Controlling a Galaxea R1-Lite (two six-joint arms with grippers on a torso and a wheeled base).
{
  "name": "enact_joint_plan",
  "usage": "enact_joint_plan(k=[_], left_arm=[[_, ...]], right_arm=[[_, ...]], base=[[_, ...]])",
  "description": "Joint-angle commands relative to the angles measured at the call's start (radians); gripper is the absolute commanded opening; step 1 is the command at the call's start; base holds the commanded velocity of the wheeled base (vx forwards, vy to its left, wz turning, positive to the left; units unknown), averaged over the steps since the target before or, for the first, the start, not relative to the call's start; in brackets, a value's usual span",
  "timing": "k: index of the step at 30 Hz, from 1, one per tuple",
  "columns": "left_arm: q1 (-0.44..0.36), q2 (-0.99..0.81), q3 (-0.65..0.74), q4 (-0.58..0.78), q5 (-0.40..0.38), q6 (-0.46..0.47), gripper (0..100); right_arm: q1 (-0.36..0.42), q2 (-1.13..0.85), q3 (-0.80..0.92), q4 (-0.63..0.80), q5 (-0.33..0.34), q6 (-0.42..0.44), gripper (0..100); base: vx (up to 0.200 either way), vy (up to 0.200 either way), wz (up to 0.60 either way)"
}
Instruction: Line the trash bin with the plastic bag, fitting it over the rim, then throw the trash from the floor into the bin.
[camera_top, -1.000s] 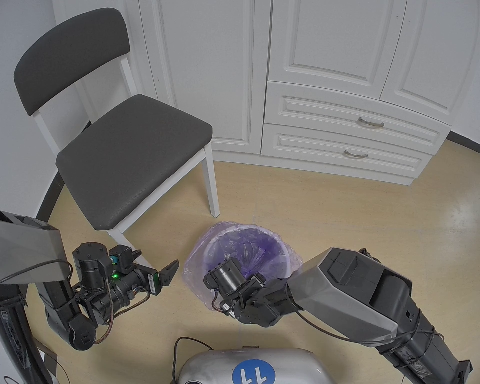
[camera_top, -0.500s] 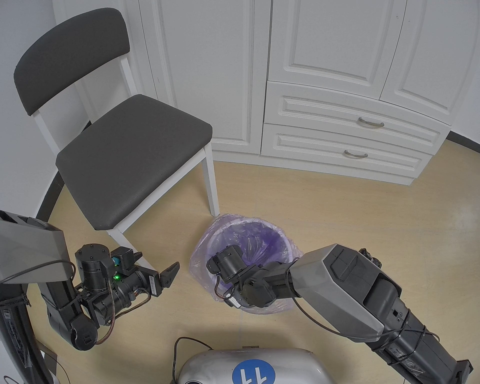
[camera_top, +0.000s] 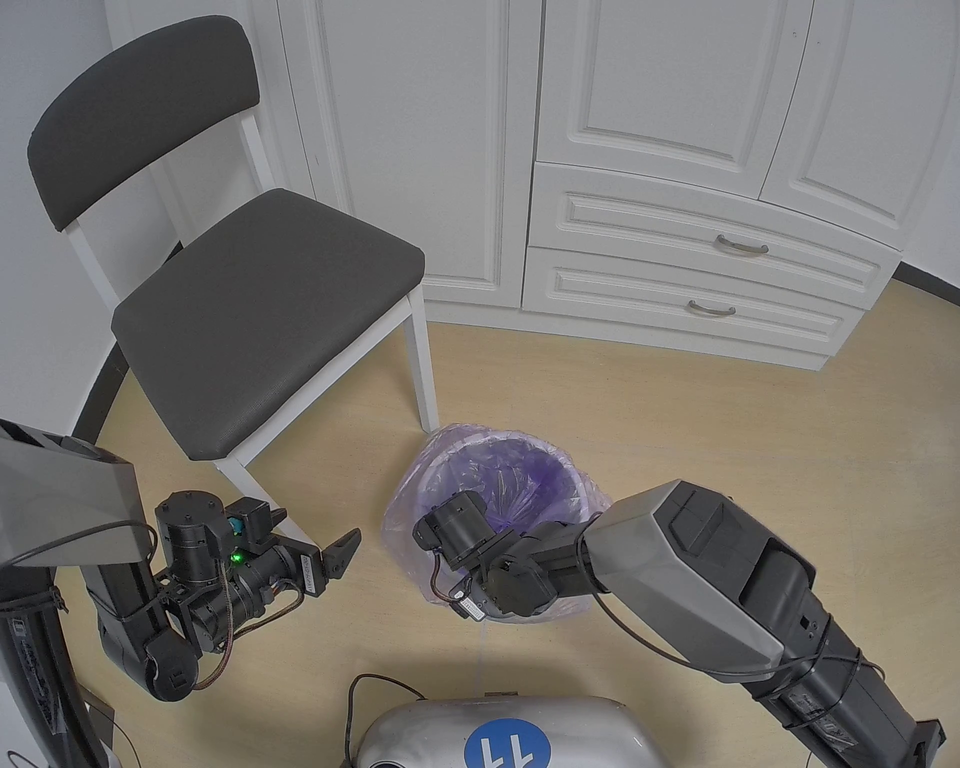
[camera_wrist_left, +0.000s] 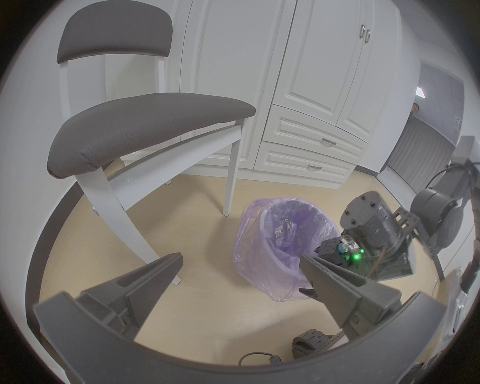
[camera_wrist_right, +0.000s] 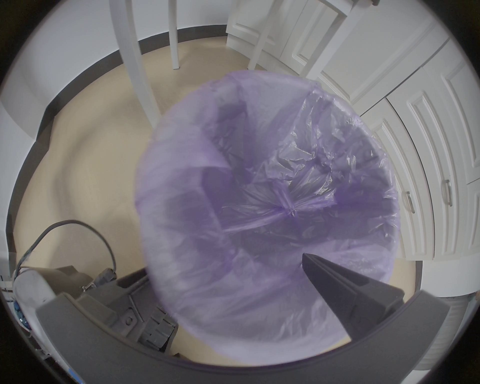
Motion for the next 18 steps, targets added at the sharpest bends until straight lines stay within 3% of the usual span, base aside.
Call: enact_joint_plan(k=[1,9,14,18], left_arm=[[0.002,0.019,-0.003,0.0,-0.001,-0.002,100],[0.004,0.021,0.001,-0.001,-0.001,-0.002,100],[0.011,0.013,0.005,-0.001,-0.005,-0.003,100],[0.022,0.004,0.004,-0.001,-0.007,-0.003,100]], right_arm=[[0.049,-0.157,0.156,-0.003,-0.008,0.028,100],[0.118,-0.375,0.377,-0.006,-0.019,0.045,100],[0.077,-0.382,0.293,-0.011,-0.02,0.044,100],[0.017,-0.31,0.187,-0.011,-0.063,0.033,100]], base=[[0.0,0.0,0.0],[0.0,0.0,0.0],[0.0,0.0,0.0],[0.0,0.0,0.0]])
